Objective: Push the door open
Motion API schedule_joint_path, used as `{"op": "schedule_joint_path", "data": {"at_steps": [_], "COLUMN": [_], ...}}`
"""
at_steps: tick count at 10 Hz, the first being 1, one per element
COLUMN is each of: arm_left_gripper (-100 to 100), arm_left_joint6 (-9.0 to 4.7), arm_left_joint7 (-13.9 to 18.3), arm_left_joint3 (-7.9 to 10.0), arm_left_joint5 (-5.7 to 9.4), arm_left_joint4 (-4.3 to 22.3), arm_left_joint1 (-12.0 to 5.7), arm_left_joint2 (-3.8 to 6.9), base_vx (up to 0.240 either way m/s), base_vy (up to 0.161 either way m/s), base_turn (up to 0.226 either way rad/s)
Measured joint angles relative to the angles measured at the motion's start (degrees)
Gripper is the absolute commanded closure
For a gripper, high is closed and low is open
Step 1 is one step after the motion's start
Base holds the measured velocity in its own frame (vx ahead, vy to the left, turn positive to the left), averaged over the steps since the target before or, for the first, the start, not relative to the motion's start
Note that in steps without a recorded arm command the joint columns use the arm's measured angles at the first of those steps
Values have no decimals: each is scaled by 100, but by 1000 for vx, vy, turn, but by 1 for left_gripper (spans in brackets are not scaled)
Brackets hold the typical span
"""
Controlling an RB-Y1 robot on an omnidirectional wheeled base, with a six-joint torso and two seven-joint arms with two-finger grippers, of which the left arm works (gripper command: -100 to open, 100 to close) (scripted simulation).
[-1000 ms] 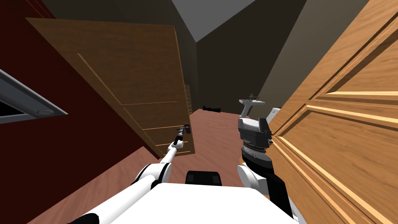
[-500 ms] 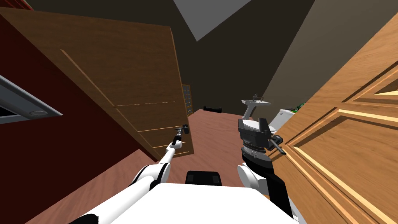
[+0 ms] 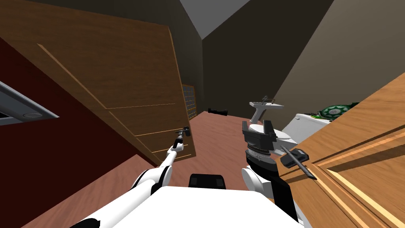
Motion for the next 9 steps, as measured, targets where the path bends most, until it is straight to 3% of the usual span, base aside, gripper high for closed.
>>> {"op": "schedule_joint_path", "data": {"at_steps": [4,7,9], "arm_left_gripper": [100,100,100], "arm_left_joint6": [-46,36,-69], "arm_left_joint7": [-12,-66,-95], "arm_left_joint3": [128,256,368], "arm_left_joint5": [51,94,134], "arm_left_joint4": [82,27,165], "arm_left_joint1": [0,86,42], "arm_left_joint2": [95,120,186], "base_vx": [129,188,184], "base_vy": [-47,-58,-69], "base_turn": [45,52,61]}}
